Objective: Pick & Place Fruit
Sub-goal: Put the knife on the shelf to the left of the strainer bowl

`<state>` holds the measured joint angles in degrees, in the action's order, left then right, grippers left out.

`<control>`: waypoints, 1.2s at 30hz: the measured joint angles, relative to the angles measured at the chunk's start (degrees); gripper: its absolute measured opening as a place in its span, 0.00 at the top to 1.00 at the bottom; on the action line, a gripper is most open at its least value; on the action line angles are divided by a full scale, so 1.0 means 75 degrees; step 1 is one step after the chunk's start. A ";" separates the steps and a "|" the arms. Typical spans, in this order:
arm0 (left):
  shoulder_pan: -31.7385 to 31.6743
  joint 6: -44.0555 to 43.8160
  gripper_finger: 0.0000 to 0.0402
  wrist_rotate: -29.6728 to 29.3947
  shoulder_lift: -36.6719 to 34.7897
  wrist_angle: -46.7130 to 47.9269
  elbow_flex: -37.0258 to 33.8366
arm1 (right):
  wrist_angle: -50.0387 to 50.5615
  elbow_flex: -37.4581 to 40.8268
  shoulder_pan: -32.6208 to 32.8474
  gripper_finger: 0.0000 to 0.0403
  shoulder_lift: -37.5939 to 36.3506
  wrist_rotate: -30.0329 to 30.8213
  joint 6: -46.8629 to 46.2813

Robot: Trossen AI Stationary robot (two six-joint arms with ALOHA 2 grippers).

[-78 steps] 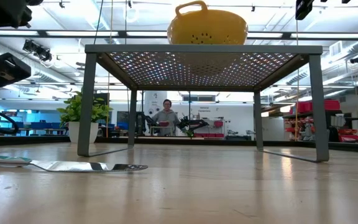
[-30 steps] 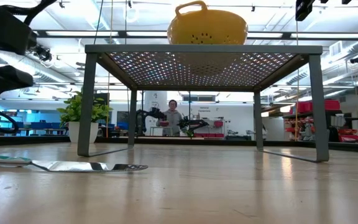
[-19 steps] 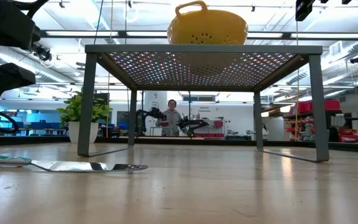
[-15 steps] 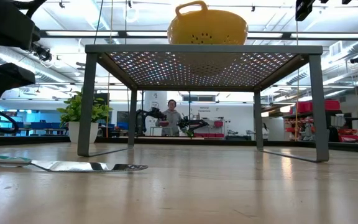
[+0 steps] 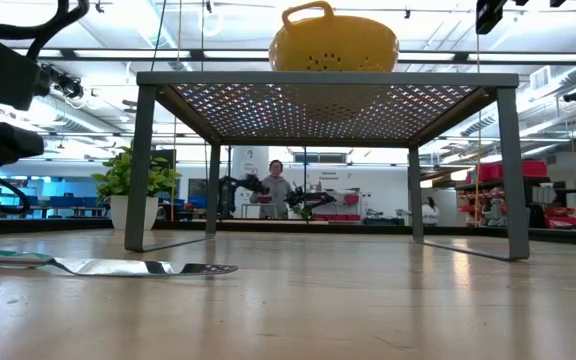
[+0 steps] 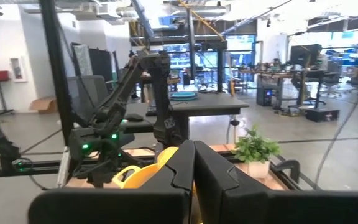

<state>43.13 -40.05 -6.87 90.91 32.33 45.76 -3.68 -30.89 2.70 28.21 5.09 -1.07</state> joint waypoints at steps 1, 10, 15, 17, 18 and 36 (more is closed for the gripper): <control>0.0000 -0.0013 0.28 0.0000 0.0000 0.0020 0.0002 | 0.0000 0.0000 0.0000 0.96 0.0000 0.0089 -0.0001; -0.0003 -0.0030 0.37 0.0180 0.0000 0.0026 0.0003 | 0.0000 0.0000 0.0000 0.96 0.0000 0.0380 0.0000; -0.0003 0.0026 0.46 0.0353 0.0000 0.0027 0.0003 | 0.0000 0.0000 0.0000 0.96 0.0000 0.0379 -0.0001; -0.0006 0.0026 0.49 0.0406 0.0000 0.0027 0.0003 | 0.0000 0.0000 0.0000 0.96 0.0000 0.0379 -0.0001; -0.0006 0.0029 0.50 0.0406 0.0000 0.0027 0.0003 | 0.0000 0.0000 0.0000 0.96 0.0000 0.0377 -0.0001; -0.0012 0.0045 0.72 0.0475 -0.0003 0.0025 0.0003 | 0.0000 0.0000 0.0000 0.96 0.0000 0.0371 -0.0001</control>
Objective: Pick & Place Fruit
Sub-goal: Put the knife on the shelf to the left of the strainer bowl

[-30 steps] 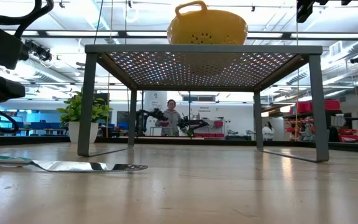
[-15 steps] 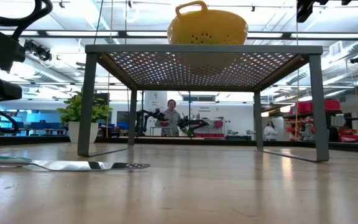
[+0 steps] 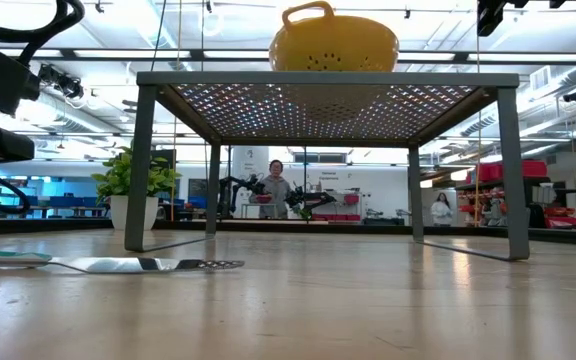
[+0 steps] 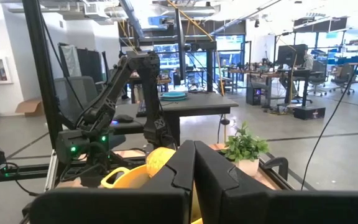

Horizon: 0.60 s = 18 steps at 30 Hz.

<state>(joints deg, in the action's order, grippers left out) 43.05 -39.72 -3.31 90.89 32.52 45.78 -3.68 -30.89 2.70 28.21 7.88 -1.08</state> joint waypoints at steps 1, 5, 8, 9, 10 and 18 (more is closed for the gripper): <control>0.0000 0.0003 0.73 0.0000 0.0000 -0.0001 0.0000 | 0.0000 0.0000 0.0000 0.96 0.0000 0.0000 0.0000; -0.0003 0.0008 0.78 0.0000 0.0000 0.0002 0.0000 | 0.0000 0.0000 -0.0001 0.96 0.0000 -0.0003 0.0000; 0.0000 0.0009 0.80 0.0000 0.0000 -0.0001 0.0003 | 0.0000 0.0000 0.0000 0.96 0.0000 -0.0003 0.0000; -0.0002 0.0008 0.81 0.0004 0.0000 -0.0001 0.0003 | 0.0000 0.0000 -0.0002 0.96 0.0000 -0.0006 0.0000; -0.0003 0.0011 0.81 0.0025 0.0000 -0.0001 0.0003 | 0.0000 0.0000 0.0000 0.96 0.0000 -0.0006 0.0000; 0.0000 0.0157 0.81 0.0195 -0.0003 -0.0004 0.0003 | 0.0000 0.0000 0.0000 0.96 0.0000 -0.0006 0.0000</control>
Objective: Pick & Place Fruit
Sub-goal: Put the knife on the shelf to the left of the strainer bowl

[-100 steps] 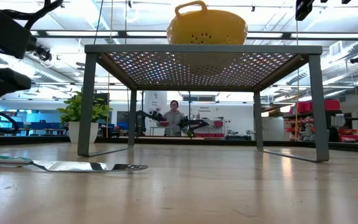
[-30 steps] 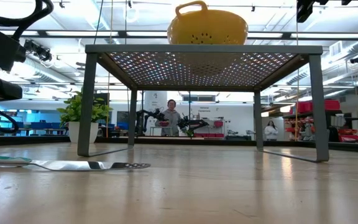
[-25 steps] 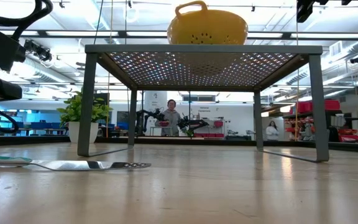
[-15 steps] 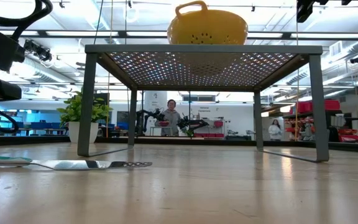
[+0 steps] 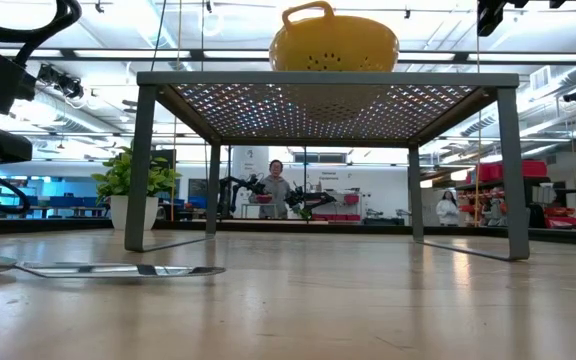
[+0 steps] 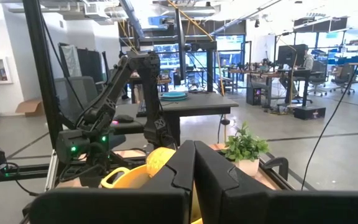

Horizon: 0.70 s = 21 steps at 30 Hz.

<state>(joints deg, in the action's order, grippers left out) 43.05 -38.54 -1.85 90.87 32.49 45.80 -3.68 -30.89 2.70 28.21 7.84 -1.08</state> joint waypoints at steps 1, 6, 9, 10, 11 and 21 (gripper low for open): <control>0.0000 -0.0002 0.82 0.0000 0.0000 0.0000 0.0000 | 0.0000 0.0000 0.0000 0.96 0.0000 0.0000 0.0000; 0.0000 -0.0009 0.83 0.0000 0.0000 -0.0003 0.0000 | 0.0000 0.0000 0.0000 0.96 0.0000 -0.0001 -0.0001; -0.0001 -0.0024 0.82 0.0008 -0.0001 -0.0007 0.0002 | 0.0000 0.0000 0.0000 0.96 0.0000 0.0000 0.0000; -0.0002 -0.0037 0.82 0.0055 -0.0014 0.0011 0.0015 | 0.0000 0.0000 0.0000 0.96 0.0000 0.0000 0.0000; 0.0000 -0.0032 0.82 0.0121 -0.0039 0.0029 0.0038 | 0.0000 0.0000 0.0000 0.96 0.0000 0.0000 0.0000; 0.0000 -0.0008 0.84 0.0125 -0.0350 0.0029 0.0395 | -0.0003 0.0000 -0.0003 0.96 0.0000 0.0000 0.0000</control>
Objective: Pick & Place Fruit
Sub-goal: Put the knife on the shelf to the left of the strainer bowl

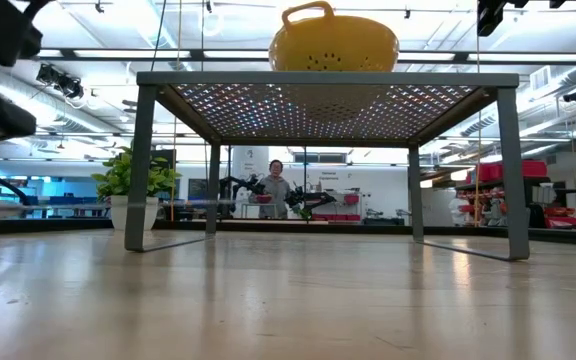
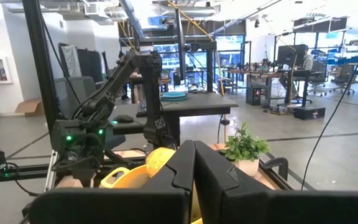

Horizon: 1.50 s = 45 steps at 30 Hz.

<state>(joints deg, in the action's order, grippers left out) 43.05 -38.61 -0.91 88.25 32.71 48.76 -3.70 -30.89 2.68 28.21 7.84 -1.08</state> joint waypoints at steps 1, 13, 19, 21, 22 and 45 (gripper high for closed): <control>-0.0003 0.0003 0.84 0.0006 0.0000 -0.0008 0.0025 | 0.0000 0.0000 0.0000 0.96 0.0000 0.0000 0.0000; 0.0000 0.0421 0.84 0.0054 0.0000 0.0303 0.0495 | -0.0006 0.0000 0.0002 0.96 -0.0001 0.0000 0.0000; -0.0002 0.0986 0.84 0.0073 -0.0186 0.1172 0.1016 | -0.0016 0.0000 0.0001 0.96 -0.0001 0.0000 0.0000; 0.0000 0.1071 0.84 0.0073 -0.0317 0.1345 0.1148 | -0.0058 0.0003 0.0001 0.96 -0.0001 0.0000 0.0000; 0.0000 0.1096 0.84 0.0073 -0.0401 0.1375 0.1192 | -0.0058 0.0000 0.0002 0.96 -0.0003 0.0000 0.0000; -0.0003 0.0026 0.84 -0.1378 -0.2759 0.1402 0.1208 | -0.0055 0.0003 0.0003 0.96 -0.0009 0.0000 0.0000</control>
<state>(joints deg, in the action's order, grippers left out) 43.03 -38.41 -11.24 67.55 43.22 57.82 -4.12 -30.87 2.70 28.14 7.84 -1.08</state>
